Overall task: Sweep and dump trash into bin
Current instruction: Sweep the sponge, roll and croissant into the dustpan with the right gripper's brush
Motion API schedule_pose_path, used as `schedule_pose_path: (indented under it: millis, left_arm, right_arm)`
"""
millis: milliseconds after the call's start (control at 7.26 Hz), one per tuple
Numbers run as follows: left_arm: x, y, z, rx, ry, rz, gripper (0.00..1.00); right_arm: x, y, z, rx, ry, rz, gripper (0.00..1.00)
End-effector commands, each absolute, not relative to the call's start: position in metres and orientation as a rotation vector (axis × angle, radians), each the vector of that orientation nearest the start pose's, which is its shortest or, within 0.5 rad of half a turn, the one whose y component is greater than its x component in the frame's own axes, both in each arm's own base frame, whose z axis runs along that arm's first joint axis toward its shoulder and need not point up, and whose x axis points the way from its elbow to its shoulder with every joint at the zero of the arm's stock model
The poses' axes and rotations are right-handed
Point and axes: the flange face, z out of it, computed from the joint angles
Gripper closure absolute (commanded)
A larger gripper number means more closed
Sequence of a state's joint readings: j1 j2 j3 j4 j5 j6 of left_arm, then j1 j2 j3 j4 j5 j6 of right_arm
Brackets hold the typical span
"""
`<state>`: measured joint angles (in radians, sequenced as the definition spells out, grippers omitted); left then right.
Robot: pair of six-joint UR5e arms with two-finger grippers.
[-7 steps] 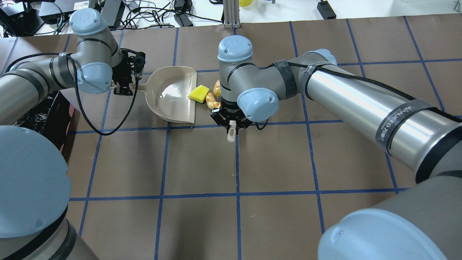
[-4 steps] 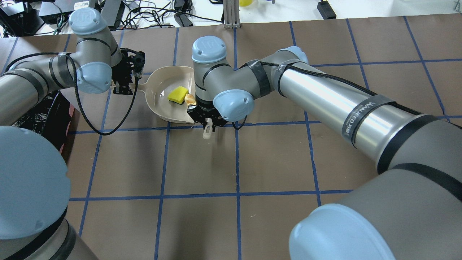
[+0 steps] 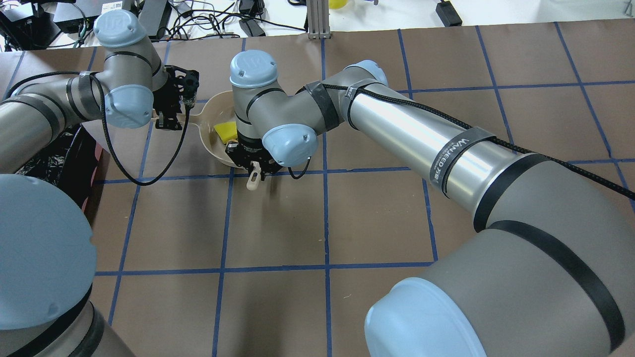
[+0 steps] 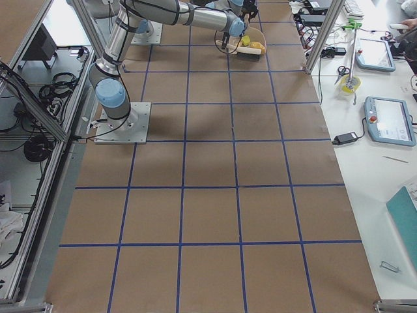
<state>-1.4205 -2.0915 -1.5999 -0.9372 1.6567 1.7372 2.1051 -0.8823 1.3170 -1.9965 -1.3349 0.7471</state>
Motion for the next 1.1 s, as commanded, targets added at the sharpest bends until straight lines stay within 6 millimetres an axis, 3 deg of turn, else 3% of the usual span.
schedule_pose_path:
  millis: [0, 413, 551, 689, 826, 964]
  left_arm:
    - [-0.025, -0.665, 0.235, -2.318, -2.291, -0.034, 1.0]
    - [-0.026, -0.665, 0.232, -2.311, -2.294, -0.031, 1.0]
    - [-0.026, -0.665, 0.235, -2.32, -2.29, -0.027, 1.0]
    - [-0.027, -0.665, 0.237, -2.318, -2.286, -0.01, 1.0]
    - [-0.025, -0.665, 0.237, -2.313, -2.289, -0.006, 1.0]
    - [-0.024, -0.663, 0.241, -2.311, -2.293, 0.004, 1.0]
  right_arm:
    - [0.52, -0.538, 0.24, 0.314, 2.877, 0.241, 1.0]
    - [0.524, -0.535, 0.251, 0.291, 2.888, 0.22, 1.0]
    - [0.515, -0.541, 0.249, 0.309, 2.911, 0.228, 1.0]
    - [0.507, -0.538, 0.26, 0.321, 2.945, 0.233, 1.0]
    - [0.49, -0.535, 0.274, 0.352, 3.002, 0.259, 1.0]
    - [0.46, -0.547, 0.288, 0.408, 3.027, 0.282, 1.0]
